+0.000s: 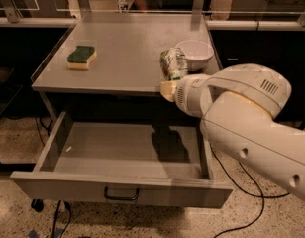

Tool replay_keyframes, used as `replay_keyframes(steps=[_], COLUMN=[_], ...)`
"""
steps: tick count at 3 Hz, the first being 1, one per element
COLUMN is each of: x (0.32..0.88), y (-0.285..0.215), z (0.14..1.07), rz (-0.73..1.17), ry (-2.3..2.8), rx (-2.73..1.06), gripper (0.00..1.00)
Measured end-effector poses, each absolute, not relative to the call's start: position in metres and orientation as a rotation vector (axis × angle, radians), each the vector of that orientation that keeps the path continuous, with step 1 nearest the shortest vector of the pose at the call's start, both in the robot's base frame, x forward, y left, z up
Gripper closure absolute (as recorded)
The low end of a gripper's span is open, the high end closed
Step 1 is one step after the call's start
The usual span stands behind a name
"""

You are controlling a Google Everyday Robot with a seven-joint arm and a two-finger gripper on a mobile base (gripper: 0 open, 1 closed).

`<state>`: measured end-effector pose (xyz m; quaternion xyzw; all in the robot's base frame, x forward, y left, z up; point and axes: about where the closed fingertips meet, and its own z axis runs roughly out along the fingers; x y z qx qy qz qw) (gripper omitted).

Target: Pick 7up can from top drawer and place on counter

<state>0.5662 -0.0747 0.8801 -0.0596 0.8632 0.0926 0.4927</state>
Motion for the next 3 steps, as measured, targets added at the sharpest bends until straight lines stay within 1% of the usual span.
replay_keyframes(steps=[1,2,3], x=[0.573,0.597,0.626], y=[-0.076,-0.061,-0.020], z=[0.890,0.893,0.877], rz=[0.206,0.233,0.231], ry=[2.064,2.036,2.013], rx=[-0.147,-0.112,-0.179], gripper=[1.00,1.00,1.00])
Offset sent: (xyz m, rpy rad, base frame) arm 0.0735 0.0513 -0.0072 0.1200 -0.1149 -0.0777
